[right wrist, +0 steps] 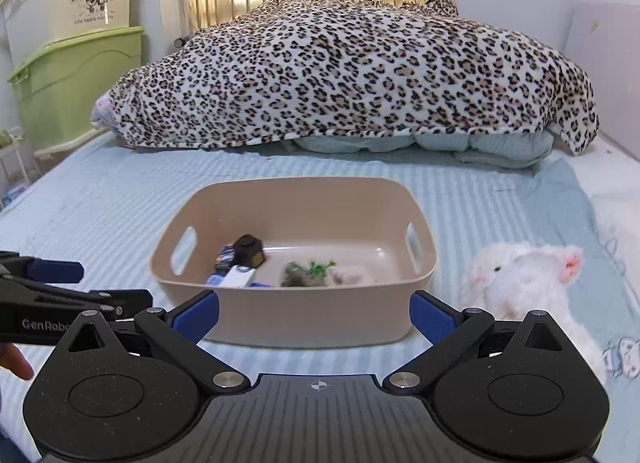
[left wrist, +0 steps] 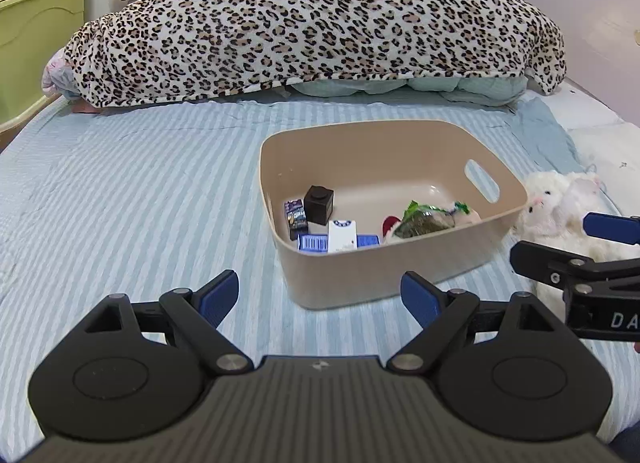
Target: Organize objects
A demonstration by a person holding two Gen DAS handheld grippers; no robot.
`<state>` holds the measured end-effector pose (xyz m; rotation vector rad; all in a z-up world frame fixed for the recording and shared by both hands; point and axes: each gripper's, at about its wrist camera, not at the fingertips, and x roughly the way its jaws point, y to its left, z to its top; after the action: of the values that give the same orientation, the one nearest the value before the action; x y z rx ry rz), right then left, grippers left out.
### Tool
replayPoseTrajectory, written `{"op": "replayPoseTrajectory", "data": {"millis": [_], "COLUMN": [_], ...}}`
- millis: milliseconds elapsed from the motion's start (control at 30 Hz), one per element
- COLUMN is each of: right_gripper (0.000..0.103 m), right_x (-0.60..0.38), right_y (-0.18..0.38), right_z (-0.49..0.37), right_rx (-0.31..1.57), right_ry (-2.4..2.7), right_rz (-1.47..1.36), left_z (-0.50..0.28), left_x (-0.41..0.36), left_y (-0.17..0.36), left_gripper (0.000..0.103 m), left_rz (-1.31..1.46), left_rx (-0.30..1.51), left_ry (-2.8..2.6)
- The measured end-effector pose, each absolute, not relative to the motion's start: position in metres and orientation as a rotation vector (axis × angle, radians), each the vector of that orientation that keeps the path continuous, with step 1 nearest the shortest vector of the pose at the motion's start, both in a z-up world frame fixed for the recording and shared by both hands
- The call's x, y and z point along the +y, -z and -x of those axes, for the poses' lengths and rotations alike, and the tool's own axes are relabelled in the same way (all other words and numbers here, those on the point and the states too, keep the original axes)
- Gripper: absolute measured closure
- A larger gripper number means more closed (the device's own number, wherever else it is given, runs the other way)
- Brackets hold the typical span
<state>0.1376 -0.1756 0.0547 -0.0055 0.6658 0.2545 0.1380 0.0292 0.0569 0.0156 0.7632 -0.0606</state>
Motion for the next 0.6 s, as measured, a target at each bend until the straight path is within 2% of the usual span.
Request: {"op": "replayPoseTrajectory", "data": {"millis": [600], "right_gripper": [0.0], "right_x": [-0.183], "right_y": [-0.064], "right_z": [-0.057], "right_rx": [0.604], "right_ry": [-0.263], "right_rz": [-0.01], "left_z": [-0.064], "left_x": [0.021], "left_y": [-0.062], "left_gripper": [0.014], "left_rz": [-0.002], "left_rx": [0.723], "left_ry": [0.089]}}
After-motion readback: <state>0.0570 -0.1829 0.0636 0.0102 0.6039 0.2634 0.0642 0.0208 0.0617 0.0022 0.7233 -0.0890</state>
